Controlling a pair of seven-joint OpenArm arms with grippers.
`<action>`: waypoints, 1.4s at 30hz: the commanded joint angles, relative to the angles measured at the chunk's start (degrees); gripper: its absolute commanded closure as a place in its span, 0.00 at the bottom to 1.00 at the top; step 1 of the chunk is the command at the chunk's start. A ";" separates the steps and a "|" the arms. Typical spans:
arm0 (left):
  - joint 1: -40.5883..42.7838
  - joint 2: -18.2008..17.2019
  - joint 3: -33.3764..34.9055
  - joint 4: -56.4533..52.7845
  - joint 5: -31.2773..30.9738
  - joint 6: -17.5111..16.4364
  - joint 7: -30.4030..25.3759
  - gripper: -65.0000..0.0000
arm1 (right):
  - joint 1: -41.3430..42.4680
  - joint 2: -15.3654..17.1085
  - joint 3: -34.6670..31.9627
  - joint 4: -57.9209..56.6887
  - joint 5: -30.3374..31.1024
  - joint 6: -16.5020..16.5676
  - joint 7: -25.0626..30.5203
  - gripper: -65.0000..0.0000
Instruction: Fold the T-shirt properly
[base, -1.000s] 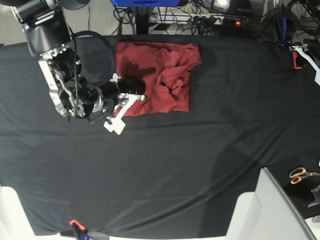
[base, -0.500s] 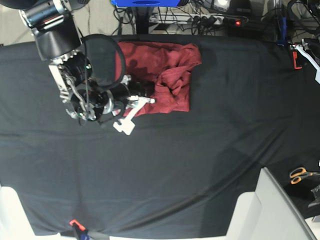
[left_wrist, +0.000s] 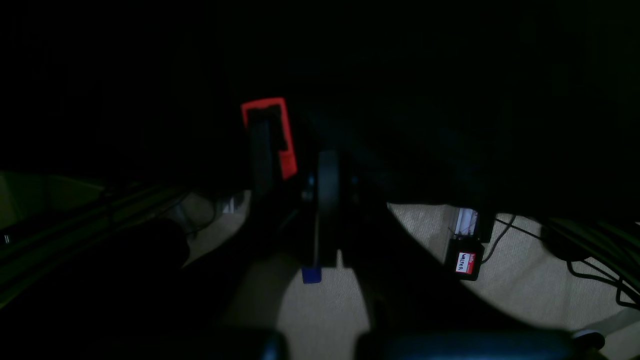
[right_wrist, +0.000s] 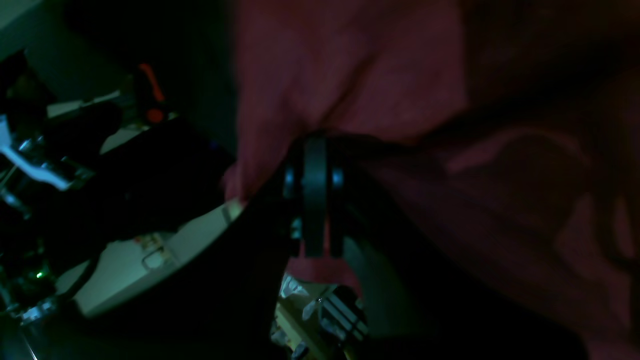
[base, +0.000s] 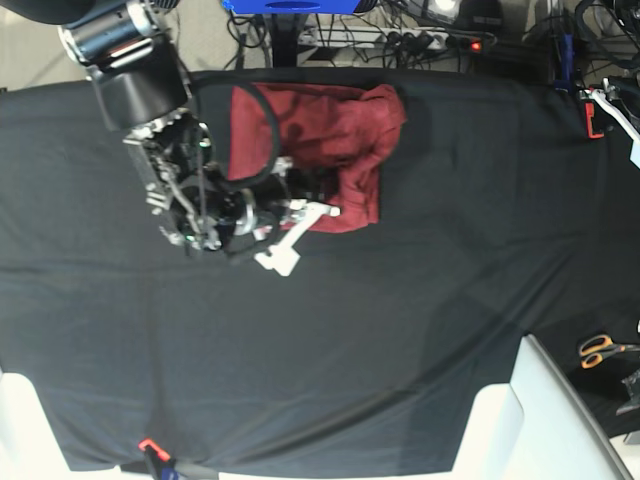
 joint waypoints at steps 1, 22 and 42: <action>0.09 -1.38 -0.52 1.02 -0.47 -0.30 -0.65 1.00 | 1.72 -0.84 0.17 -0.37 0.77 0.32 -0.19 1.00; 0.18 -1.38 -0.52 0.84 -0.47 -0.30 -0.65 1.00 | 5.15 -2.95 -2.91 -3.18 1.21 0.23 -0.10 1.00; 0.09 -1.47 10.03 3.92 -0.38 -0.30 -0.30 1.00 | -3.29 10.59 -9.50 26.53 -8.73 -0.03 -0.63 1.00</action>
